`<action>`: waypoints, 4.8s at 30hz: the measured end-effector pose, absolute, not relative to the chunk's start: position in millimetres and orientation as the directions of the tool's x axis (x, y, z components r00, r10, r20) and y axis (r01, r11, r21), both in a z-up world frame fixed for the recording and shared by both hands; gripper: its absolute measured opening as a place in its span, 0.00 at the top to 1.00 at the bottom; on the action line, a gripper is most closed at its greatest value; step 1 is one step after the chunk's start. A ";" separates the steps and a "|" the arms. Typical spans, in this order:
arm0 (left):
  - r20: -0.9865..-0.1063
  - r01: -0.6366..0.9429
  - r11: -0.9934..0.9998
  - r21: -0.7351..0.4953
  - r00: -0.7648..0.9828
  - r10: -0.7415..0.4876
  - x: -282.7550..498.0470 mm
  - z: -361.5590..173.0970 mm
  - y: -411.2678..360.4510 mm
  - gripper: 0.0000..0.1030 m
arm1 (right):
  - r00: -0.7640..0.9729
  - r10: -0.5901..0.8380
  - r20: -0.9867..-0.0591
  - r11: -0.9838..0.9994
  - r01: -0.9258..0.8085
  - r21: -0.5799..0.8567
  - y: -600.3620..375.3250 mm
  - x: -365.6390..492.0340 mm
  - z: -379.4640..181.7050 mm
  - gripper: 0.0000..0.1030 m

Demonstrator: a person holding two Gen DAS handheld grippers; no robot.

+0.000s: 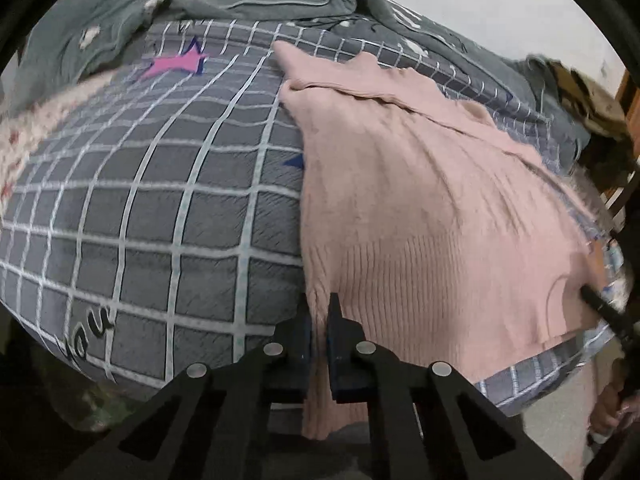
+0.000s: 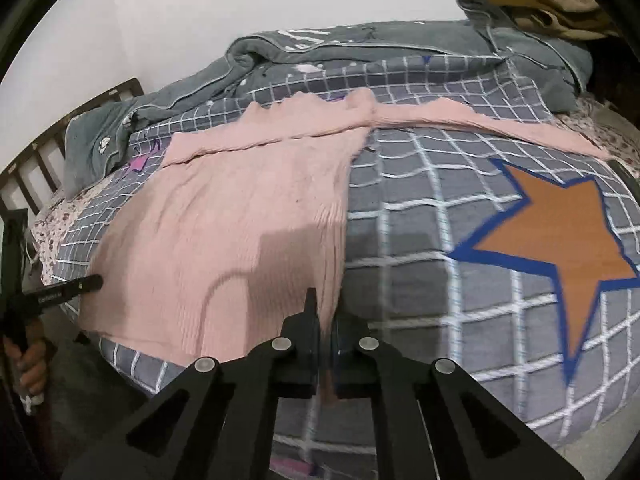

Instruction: Fold small clothes

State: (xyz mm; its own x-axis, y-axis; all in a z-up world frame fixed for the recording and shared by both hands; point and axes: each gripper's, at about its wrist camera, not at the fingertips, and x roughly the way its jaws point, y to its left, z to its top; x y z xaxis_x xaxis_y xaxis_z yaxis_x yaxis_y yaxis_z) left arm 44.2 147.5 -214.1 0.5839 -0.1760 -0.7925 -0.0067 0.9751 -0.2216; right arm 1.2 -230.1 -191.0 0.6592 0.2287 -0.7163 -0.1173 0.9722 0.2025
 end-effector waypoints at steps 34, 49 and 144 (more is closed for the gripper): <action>-0.675 -0.120 0.976 -0.180 0.737 -0.034 262.6 -137.2 156.8 0.33 | 0.703 0.210 -0.680 0.978 -0.143 0.155 -227.9 130.6 -160.2 0.61; -0.728 -0.294 0.945 -0.144 0.679 0.100 338.7 -183.2 195.9 0.94 | 0.704 0.127 -0.699 0.989 -0.035 0.144 -255.6 171.3 -176.5 0.61; -0.697 -0.321 0.941 -0.106 0.699 0.160 286.3 -165.8 257.2 0.59 | 0.591 0.378 -0.713 0.882 -0.464 0.084 27.3 273.5 -142.8 0.54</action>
State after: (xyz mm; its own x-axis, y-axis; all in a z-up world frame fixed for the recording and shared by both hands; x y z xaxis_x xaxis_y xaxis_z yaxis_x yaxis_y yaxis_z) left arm 286.3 257.2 -165.8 0.6988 0.1597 -0.6973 -0.3209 0.9412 -0.1060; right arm 273.5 27.3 -142.8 0.5907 0.3784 -0.7127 -0.4637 0.8820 0.0839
